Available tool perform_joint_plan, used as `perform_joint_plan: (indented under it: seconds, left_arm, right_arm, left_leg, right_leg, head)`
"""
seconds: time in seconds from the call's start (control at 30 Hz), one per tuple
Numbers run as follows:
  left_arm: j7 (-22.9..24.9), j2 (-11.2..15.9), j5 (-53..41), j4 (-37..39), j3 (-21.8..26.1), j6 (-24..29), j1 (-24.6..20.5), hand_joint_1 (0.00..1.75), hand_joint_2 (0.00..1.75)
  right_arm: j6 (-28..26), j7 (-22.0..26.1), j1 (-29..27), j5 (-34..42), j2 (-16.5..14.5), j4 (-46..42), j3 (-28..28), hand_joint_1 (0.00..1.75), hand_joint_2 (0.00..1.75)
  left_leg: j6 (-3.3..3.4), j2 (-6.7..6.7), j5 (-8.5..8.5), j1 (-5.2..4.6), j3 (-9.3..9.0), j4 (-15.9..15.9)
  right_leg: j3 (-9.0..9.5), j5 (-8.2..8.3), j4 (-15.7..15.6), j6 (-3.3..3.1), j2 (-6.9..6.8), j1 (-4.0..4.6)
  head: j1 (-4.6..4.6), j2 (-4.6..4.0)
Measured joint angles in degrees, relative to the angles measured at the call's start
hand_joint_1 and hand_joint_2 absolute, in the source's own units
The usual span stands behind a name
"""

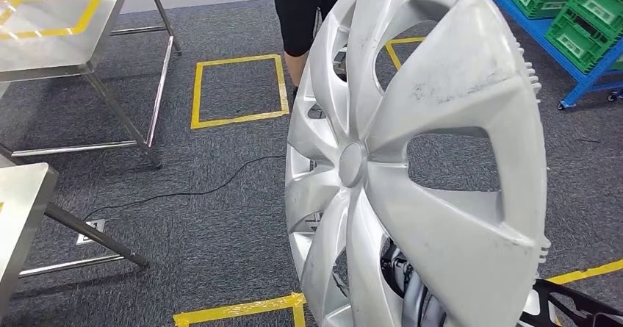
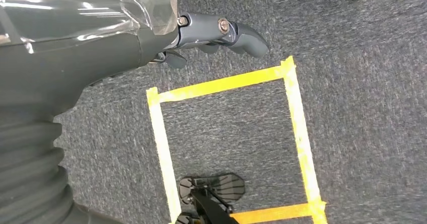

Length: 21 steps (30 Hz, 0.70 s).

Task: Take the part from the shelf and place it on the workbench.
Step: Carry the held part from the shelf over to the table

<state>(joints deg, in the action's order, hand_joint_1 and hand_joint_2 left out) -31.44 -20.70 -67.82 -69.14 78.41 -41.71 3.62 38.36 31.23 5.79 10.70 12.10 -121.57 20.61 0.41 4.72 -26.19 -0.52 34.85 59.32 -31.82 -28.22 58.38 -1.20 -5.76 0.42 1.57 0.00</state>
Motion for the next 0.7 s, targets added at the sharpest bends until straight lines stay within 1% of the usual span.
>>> perform_joint_plan:
  seconds: [0.03, 0.07, 0.1, 0.13, 0.17, 0.2, 0.23, 0.27, 0.3, 0.33, 0.37, 0.4, 0.43, 0.47, 0.5, 0.53, 0.57, 0.6, 0.63, 0.67, 0.7]
  left_arm:
    - [0.1, 0.0, 0.1, -0.1, -0.1, 0.0, 0.0, 0.00, 1.75]
    - [0.1, 0.0, 0.2, -0.1, -0.2, 0.0, 0.1, 0.00, 1.75]
    - [0.1, 0.1, 0.3, -0.2, -0.2, 0.0, 0.2, 0.00, 1.75]
    - [0.2, 0.0, 0.3, -0.3, -0.3, 0.0, 0.3, 0.00, 1.75]
    - [0.2, 0.0, 0.4, -0.3, -0.4, 0.1, 0.4, 0.00, 1.75]
    - [0.2, 0.0, 0.4, -0.3, -0.5, 0.1, 0.4, 0.00, 1.75]
    - [0.2, 0.0, 0.5, -0.3, -0.7, 0.2, 0.3, 0.00, 1.75]
    - [0.3, 0.0, 0.5, -0.3, -0.9, 0.2, 0.3, 0.00, 1.75]
    - [0.3, -0.1, 0.7, -0.3, -1.0, 0.3, 0.3, 0.00, 1.75]
    - [0.3, -0.1, 0.8, -0.3, -1.1, 0.3, 0.3, 0.00, 1.75]
    - [0.4, -0.1, 1.0, -0.3, -1.1, 0.3, 0.4, 0.00, 1.75]
    - [0.5, -0.1, 1.2, -0.3, -1.2, 0.4, 0.5, 0.00, 1.75]
    - [0.6, -0.1, 1.5, -0.3, -1.3, 0.4, 0.6, 0.00, 1.75]
    - [0.8, -0.1, 1.7, -0.3, -1.3, 0.4, 0.7, 0.00, 1.75]
    - [0.9, -0.1, 2.0, -0.4, -1.4, 0.3, 0.9, 0.00, 1.75]
    - [1.0, -0.1, 2.2, -0.4, -1.5, 0.3, 1.1, 0.00, 1.75]
    - [1.1, -0.1, 2.4, -0.4, -1.5, 0.3, 1.4, 0.00, 1.75]
    - [1.2, -0.1, 2.5, -0.5, -1.6, 0.3, 1.6, 0.00, 1.75]
    - [1.3, -0.1, 2.6, -0.5, -1.7, 0.3, 1.8, 0.00, 1.75]
    - [1.4, -0.1, 2.7, -0.5, -1.8, 0.4, 1.9, 0.00, 1.75]
    - [1.6, -0.1, 3.0, -0.5, -2.0, 0.4, 1.9, 0.00, 1.75]
  right_arm:
    - [0.0, 0.0, 0.0, 0.0, 0.0, 0.0, 0.0, 1.61, 1.75]
    - [0.0, 0.0, 0.0, 0.1, 0.0, 0.0, 0.0, 1.61, 1.75]
    - [0.0, 0.0, 0.0, 0.1, 0.0, 0.0, 0.0, 1.61, 1.75]
    - [0.0, 0.0, 0.0, 0.1, 0.0, 0.0, 0.0, 1.61, 1.75]
    - [0.0, 0.0, 0.0, 0.1, 0.0, 0.0, -0.1, 1.61, 1.75]
    - [0.0, 0.0, -0.1, 0.1, 0.0, 0.0, -0.1, 1.61, 1.75]
    - [0.0, 0.0, -0.1, 0.1, 0.1, 0.0, -0.2, 1.61, 1.75]
    - [0.0, 0.0, -0.1, 0.1, 0.1, 0.0, -0.2, 1.61, 1.75]
    - [0.0, 0.0, -0.2, 0.1, 0.1, 0.0, -0.3, 1.61, 1.75]
    - [0.0, 0.0, -0.2, 0.1, 0.1, 0.0, -0.3, 1.61, 1.75]
    - [0.0, -0.1, -0.3, 0.1, 0.1, 0.0, -0.3, 1.61, 1.75]
    - [0.0, -0.1, -0.3, 0.1, 0.1, 0.0, -0.3, 1.61, 1.75]
    - [0.0, -0.1, -0.2, 0.2, 0.1, 0.0, -0.3, 1.61, 1.75]
    - [0.0, -0.1, -0.2, 0.3, 0.1, 0.0, -0.3, 1.61, 1.75]
    - [0.0, -0.1, -0.2, 0.4, 0.1, 0.0, -0.3, 1.61, 1.75]
    - [0.0, -0.1, -0.1, 0.5, 0.1, 0.0, -0.3, 1.61, 1.75]
    - [0.0, -0.1, -0.1, 0.6, 0.1, 0.0, -0.3, 1.61, 1.75]
    - [0.0, -0.1, -0.1, 0.6, 0.1, 0.0, -0.2, 1.61, 1.75]
    - [0.0, -0.2, 0.0, 0.6, 0.1, 0.0, -0.2, 1.61, 1.75]
    - [0.0, -0.2, 0.0, 0.6, 0.0, 0.0, -0.2, 1.61, 1.75]
    - [0.0, -0.2, 0.0, 0.7, 0.0, 0.0, -0.2, 1.61, 1.75]
  left_leg:
    - [0.23, 0.10, -0.07, -0.25, -0.17, -0.6]
    - [0.43, -0.71, 0.03, -0.31, -0.09, -0.7]
    - [0.67, -1.43, 0.26, -0.18, -0.38, -1.1]
    - [0.97, -2.19, 0.56, 0.01, -0.74, -1.5]
    - [1.24, -2.93, 0.87, 0.24, -1.11, -1.9]
    - [1.45, -3.74, 1.12, 0.49, -1.44, -2.2]
    - [1.58, -4.57, 1.21, 0.54, -1.43, -2.3]
    - [1.60, -5.46, 1.23, 0.55, -1.40, -2.3]
    - [1.60, -6.42, 1.23, 0.59, -1.42, -2.3]
    - [1.56, -7.37, 1.21, 0.66, -1.46, -2.2]
    - [1.47, -8.34, 1.16, 0.77, -1.53, -2.1]
    - [1.28, -9.32, 1.04, 0.92, -1.60, -2.0]
    - [0.99, -10.16, 0.88, 1.06, -1.57, -1.7]
    - [0.62, -10.96, 0.66, 1.09, -1.42, -1.4]
    - [0.23, -11.57, 0.52, 1.10, -1.18, -1.1]
    - [-0.11, -12.05, 0.48, 1.10, -0.91, -1.0]
    - [-0.39, -12.49, 0.51, 1.11, -0.69, -1.0]
    - [-0.60, -12.65, 0.51, 1.25, -0.55, -1.0]
    - [-0.80, -11.89, 0.24, 1.25, -0.29, -0.6]
    - [-1.00, -10.45, -0.51, 1.24, 0.37, 0.8]
    - [-1.17, -8.61, -1.86, 1.20, 1.62, 3.4]
  right_leg:
    - [0.11, -0.16, 0.0, 0.26, -0.63, 0.07]
    - [0.23, -0.27, -0.1, 0.48, -1.28, 0.05]
    - [0.27, -0.45, 0.0, 0.71, -1.25, -0.03]
    - [0.06, -0.85, 0.7, 0.89, -0.27, -0.15]
    - [-0.67, -1.67, 2.4, 0.96, 1.31, -0.25]
    - [-2.11, -2.95, 5.3, 0.93, 3.20, -0.42]
    - [-4.07, -4.46, 9.2, 0.85, 4.61, -0.55]
    - [-6.13, -5.81, 13.2, 0.85, 5.23, -0.67]
    - [-7.71, -6.48, 15.9, 1.05, 5.44, -0.83]
    - [-8.35, -6.24, 16.7, 1.49, 5.51, -1.02]
    - [-7.79, -4.99, 14.9, 2.13, 5.61, -1.26]
    - [-6.24, -3.09, 11.1, 2.89, 6.03, -1.59]
    - [-4.48, -1.29, 7.0, 3.54, 7.01, -1.97]
    - [-2.92, 0.12, 3.5, 3.69, 7.87, -2.19]
    - [-2.02, 0.89, 1.5, 3.49, 8.50, -2.24]
    - [-1.79, 1.07, 1.0, 3.01, 8.74, -2.11]
    - [-1.76, 1.15, 1.0, 2.40, 8.30, -1.87]
    - [-1.78, 1.20, 1.0, 1.98, 7.81, -1.86]
    - [-1.69, 1.22, 0.9, 1.59, 7.31, -1.86]
    - [-1.57, 1.19, 0.8, 1.22, 6.76, -1.88]
    - [-1.45, 1.11, 0.7, 0.90, 6.16, -1.82]
  head:
    - [-0.02, 0.00]
    - [-0.03, 0.00]
    - [-0.02, 0.00]
    - [-0.10, 0.00]
    - [-0.19, 0.00]
    - [-0.28, 0.00]
    - [-0.37, 0.00]
    - [-0.40, 0.00]
    - [-0.41, 0.00]
    - [-0.41, 0.00]
    - [-0.41, 0.00]
    - [-0.41, 0.00]
    - [-0.45, 0.00]
    - [-0.51, 0.00]
    - [-0.57, 0.00]
    - [-0.63, 0.00]
    - [-0.65, 0.00]
    - [-0.64, 0.00]
    - [-0.60, 0.00]
    - [-0.44, 0.00]
    - [-0.30, 0.00]
